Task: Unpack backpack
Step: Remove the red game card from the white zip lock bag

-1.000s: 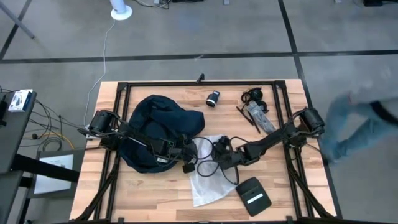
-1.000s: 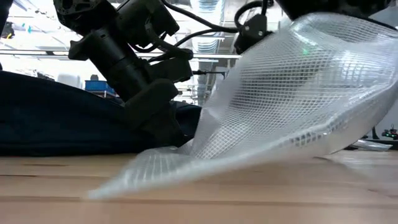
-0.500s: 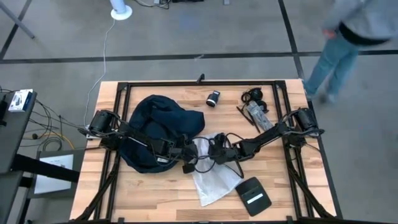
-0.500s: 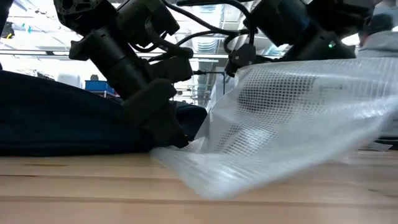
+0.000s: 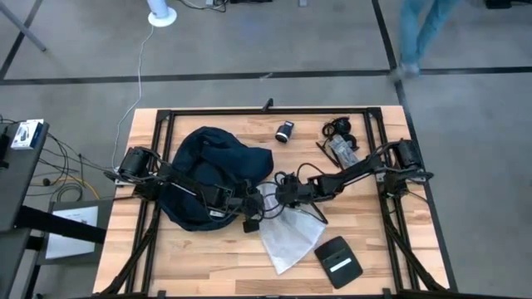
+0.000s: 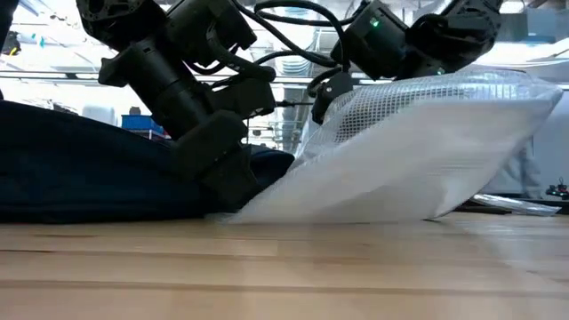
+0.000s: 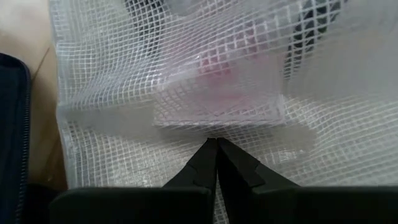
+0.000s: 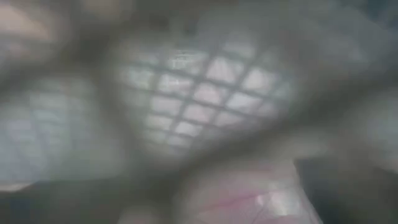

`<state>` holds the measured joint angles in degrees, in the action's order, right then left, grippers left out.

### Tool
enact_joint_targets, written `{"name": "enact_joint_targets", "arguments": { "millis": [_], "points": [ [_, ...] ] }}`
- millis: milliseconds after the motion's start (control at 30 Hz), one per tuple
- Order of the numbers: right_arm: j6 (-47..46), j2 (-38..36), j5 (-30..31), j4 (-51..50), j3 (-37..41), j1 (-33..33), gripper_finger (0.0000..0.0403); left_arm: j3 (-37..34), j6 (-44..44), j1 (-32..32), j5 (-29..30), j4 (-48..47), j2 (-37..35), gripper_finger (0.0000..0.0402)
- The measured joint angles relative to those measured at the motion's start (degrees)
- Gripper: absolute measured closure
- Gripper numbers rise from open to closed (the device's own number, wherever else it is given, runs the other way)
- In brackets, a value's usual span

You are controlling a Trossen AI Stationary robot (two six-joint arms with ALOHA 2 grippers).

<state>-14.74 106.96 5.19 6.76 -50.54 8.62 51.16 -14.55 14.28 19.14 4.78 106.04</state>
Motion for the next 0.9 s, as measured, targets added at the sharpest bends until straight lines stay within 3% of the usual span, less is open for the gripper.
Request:
{"name": "enact_joint_targets", "arguments": {
  "millis": [267, 467, 700, 900],
  "points": [
    [-0.9, -0.1, 0.0, -2.4, -0.1, 4.1, 0.0003, 0.1, 0.4, 0.0, -0.1, -1.0, 0.0, 0.0402],
    [-2.4, 0.1, 10.8, -4.4, 0.0, 8.9, 0.0030, 0.1, 0.3, -0.1, 0.1, -1.2, 0.0, 0.0402],
    [-7.0, 0.1, 10.9, -5.0, 0.1, 9.6, 0.0102, 0.1, 0.4, -0.6, 0.1, -1.2, 0.0, 0.0402],
    [-8.2, -0.6, 11.5, -4.9, 0.2, 10.9, 0.0101, 0.1, 0.3, -0.7, 0.1, -1.2, 0.0, 0.0402]
  ]
}}
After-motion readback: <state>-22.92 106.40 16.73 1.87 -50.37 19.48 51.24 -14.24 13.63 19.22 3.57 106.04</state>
